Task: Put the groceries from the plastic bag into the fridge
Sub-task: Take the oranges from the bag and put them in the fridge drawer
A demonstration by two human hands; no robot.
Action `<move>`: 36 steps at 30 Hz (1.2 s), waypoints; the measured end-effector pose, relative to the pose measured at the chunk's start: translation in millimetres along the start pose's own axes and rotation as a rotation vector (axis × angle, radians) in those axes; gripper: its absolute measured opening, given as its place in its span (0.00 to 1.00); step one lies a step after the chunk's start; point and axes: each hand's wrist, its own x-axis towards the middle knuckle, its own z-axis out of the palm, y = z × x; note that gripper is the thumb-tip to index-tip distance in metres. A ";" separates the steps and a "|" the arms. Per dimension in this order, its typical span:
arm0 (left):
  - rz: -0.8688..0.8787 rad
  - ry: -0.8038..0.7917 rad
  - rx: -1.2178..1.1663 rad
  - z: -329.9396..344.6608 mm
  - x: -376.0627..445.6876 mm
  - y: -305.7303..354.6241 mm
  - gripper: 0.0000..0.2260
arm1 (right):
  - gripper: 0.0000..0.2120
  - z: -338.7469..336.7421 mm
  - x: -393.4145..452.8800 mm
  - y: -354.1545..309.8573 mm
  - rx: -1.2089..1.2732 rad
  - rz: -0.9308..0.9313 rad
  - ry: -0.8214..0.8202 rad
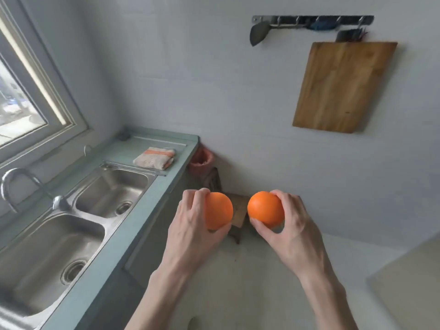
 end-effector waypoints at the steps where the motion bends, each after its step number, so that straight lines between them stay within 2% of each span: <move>1: 0.019 -0.012 -0.007 7.1 7.5 5.4 0.33 | 0.31 -5.2 1.9 7.6 -0.005 0.022 0.025; 16: 0.203 -0.198 -0.260 122.1 162.4 82.8 0.31 | 0.32 -69.8 86.2 92.4 -0.134 0.262 0.249; 24: 0.408 -0.289 -0.354 184.3 241.7 130.3 0.31 | 0.30 -90.0 143.8 135.5 -0.196 0.382 0.398; 36: 0.608 -0.503 -0.586 272.1 281.7 223.2 0.32 | 0.32 -134.4 134.6 202.4 -0.303 0.624 0.601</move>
